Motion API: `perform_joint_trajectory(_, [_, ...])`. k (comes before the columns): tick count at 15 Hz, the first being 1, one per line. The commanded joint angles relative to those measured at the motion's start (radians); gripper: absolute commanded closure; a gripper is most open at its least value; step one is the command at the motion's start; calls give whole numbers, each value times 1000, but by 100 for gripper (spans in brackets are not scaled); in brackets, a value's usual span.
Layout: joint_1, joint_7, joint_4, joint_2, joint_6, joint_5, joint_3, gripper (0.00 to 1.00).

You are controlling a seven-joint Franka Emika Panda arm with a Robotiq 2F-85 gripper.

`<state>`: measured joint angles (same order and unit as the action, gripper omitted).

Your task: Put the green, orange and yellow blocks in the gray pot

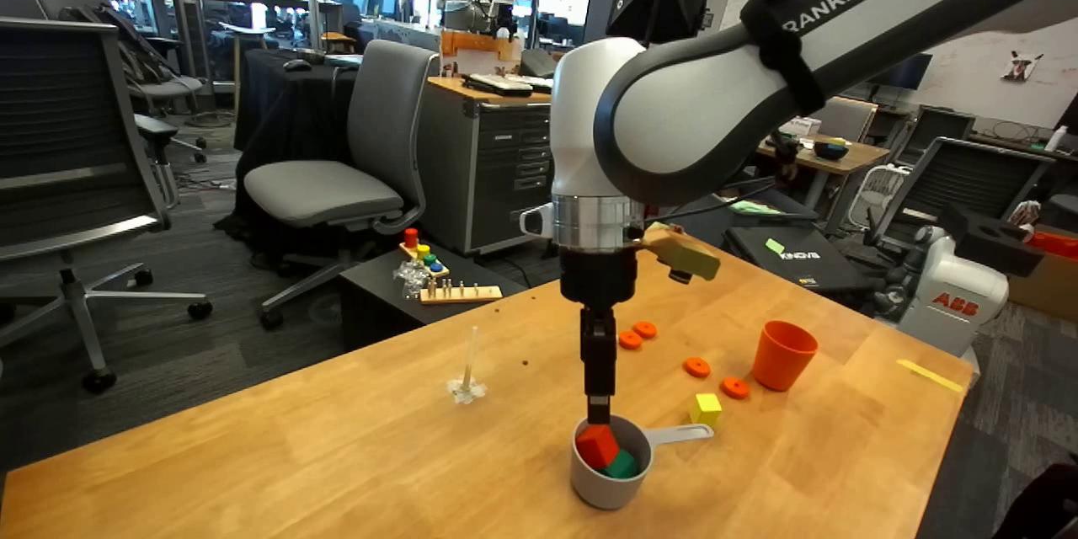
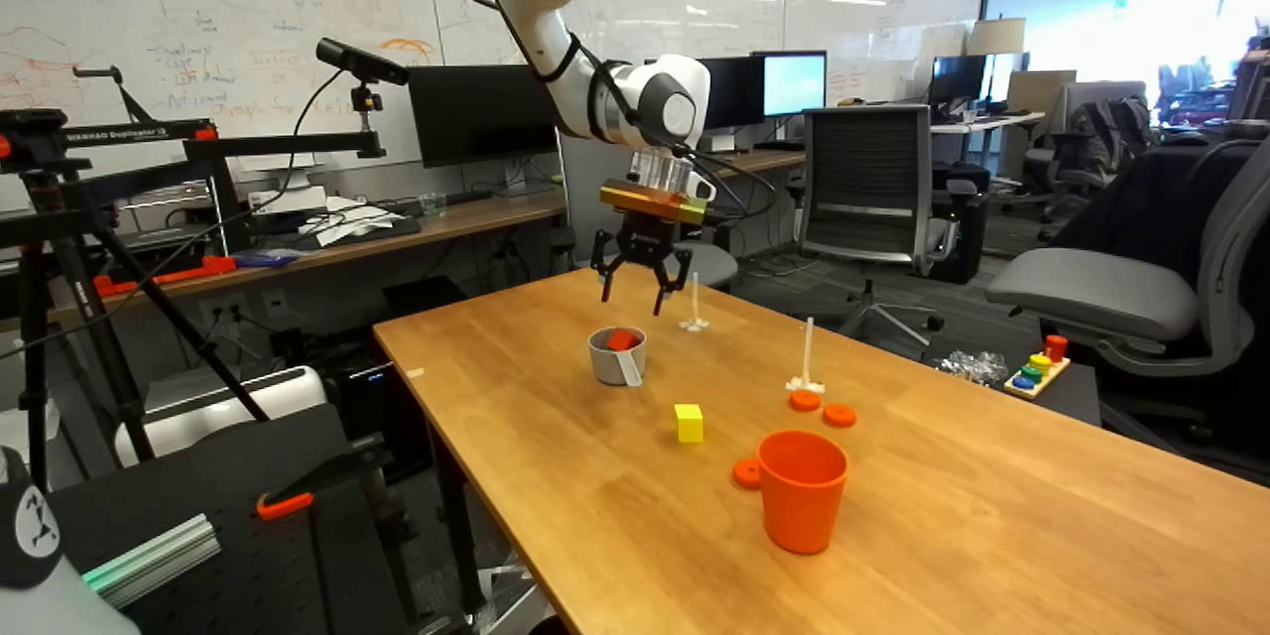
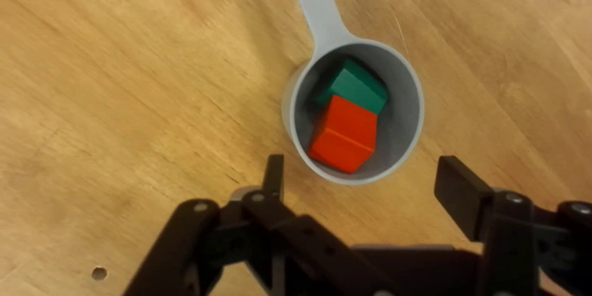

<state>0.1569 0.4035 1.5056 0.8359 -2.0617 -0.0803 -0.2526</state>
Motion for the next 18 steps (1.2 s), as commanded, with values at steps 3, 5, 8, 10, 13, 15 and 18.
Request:
perform_joint_trajectory(3, [-6,-31,46,-42,58,8,31,0])
perform_joint_trajectory(5, [-5,-48,68,-50,68,-5,52,0])
perform_joint_trajectory(8, [-6,-70,114,-70,67,-24,81,0])
perform_joint_trajectory(10, [-5,-84,144,-86,63,-41,98,0])
perform_joint_trajectory(13, [-4,-103,193,-114,60,-74,121,0])
perform_joint_trajectory(15, [-5,-118,224,-128,58,-101,138,0])
perform_joint_trajectory(18, [-6,-136,258,-137,54,-152,165,0])
